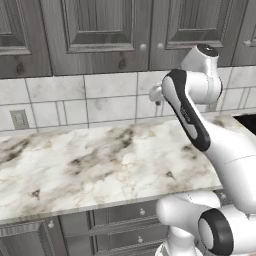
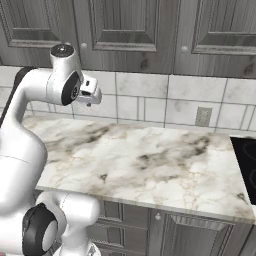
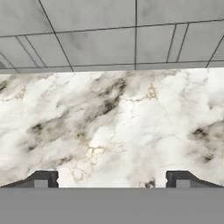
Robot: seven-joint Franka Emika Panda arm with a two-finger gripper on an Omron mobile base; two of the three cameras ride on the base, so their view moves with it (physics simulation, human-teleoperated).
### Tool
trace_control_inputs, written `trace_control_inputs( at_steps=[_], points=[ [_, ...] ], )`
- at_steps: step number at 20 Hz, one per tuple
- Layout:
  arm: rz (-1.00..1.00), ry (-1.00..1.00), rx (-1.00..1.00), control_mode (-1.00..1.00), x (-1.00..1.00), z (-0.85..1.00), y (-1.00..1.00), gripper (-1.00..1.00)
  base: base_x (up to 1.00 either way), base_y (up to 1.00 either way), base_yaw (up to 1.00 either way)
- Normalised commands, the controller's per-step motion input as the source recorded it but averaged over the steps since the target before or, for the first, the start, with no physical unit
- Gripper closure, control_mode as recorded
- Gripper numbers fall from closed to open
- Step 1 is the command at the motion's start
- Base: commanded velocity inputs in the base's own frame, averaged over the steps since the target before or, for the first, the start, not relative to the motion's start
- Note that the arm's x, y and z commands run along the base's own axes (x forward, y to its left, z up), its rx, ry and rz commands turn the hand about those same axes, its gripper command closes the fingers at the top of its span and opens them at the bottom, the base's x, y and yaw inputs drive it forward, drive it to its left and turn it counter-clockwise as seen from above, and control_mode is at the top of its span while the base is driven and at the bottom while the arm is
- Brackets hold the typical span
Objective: Move the shaker and ketchup from the cabinet to the dining counter.
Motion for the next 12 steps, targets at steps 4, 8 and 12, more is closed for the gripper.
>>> trace_control_inputs(
  at_steps=[4,8,12],
  points=[
    [-0.16,-0.38,0.14,-1.00,-0.02,0.63,0.03,-1.00,0.00,0.00,0.00],
    [-0.27,-0.42,0.16,-1.00,0.00,0.78,0.02,-1.00,0.00,0.00,0.00],
    [-0.27,-0.34,0.14,-1.00,0.00,0.72,0.00,-1.00,0.00,0.00,0.00]
  ],
)
